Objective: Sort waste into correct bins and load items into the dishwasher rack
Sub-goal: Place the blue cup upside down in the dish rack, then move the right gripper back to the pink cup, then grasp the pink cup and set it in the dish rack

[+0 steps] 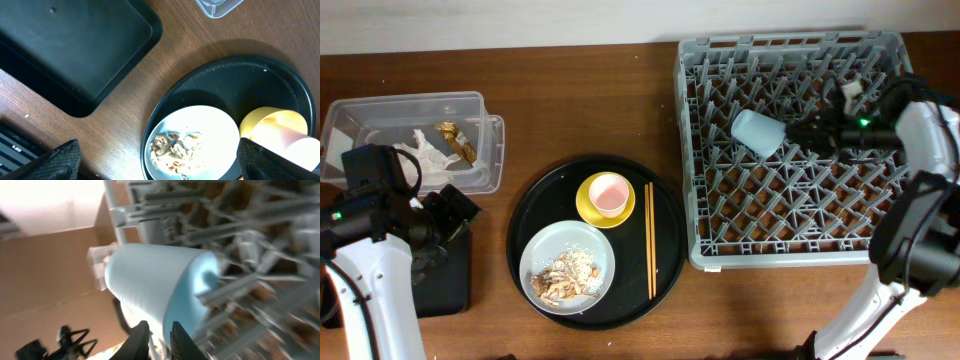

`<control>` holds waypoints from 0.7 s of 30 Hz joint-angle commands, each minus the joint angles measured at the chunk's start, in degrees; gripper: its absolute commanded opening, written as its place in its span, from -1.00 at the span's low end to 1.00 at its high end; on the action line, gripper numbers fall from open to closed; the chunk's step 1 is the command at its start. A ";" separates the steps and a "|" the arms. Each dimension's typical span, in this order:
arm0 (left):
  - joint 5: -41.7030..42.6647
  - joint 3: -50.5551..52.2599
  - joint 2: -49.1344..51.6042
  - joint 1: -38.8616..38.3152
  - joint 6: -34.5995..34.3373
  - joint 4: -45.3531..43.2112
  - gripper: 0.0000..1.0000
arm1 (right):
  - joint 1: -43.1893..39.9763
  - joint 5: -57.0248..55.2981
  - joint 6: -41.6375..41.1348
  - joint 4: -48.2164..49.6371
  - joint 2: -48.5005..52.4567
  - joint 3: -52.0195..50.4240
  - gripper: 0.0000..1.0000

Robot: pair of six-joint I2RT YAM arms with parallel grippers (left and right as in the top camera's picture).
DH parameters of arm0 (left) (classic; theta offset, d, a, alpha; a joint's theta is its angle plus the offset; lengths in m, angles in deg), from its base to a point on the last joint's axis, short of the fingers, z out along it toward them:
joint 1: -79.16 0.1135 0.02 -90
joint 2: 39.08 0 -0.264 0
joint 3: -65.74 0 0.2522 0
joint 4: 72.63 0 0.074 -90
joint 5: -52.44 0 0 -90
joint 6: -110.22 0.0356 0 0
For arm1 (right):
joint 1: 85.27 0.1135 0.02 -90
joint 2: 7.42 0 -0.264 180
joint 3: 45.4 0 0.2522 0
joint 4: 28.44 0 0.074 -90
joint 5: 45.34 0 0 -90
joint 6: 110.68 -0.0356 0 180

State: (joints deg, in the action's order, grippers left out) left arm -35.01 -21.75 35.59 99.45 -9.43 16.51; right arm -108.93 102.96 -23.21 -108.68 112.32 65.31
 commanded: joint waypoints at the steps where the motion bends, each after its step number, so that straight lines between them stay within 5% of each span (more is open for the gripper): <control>1: -0.24 -0.63 -0.22 0.22 -0.31 -0.09 0.98 | -3.58 -7.02 0.59 -3.13 -9.25 3.13 -0.62; 8: -0.24 -0.63 -0.22 0.22 -0.33 -0.09 0.98 | 3.37 -22.56 0.61 -8.81 -34.47 5.77 -0.48; 9: -0.26 -0.63 -0.22 0.22 -0.33 -0.09 0.99 | 9.68 -22.27 0.59 -8.98 -38.18 5.77 -0.08; 10: -0.26 -0.63 -0.22 0.22 -0.33 -0.09 0.98 | 15.91 -21.18 0.59 -8.55 -40.00 5.77 0.55; 13: -0.24 -0.63 -0.22 0.22 -0.33 -0.09 0.98 | 34.95 -23.87 0.59 -3.43 -38.95 5.03 0.47; 16: -0.26 -0.63 -0.22 0.22 -0.33 -0.09 0.99 | 52.28 -42.86 -6.97 2.23 -30.45 4.61 0.18; 21: -0.26 -0.63 -0.22 0.22 -0.33 -0.09 0.99 | 67.12 -61.83 -11.98 12.41 -8.31 4.63 0.17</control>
State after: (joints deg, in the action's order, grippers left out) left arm -35.01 -21.75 35.59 99.45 -9.43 16.47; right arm -45.87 52.84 -31.51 -98.91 95.69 70.32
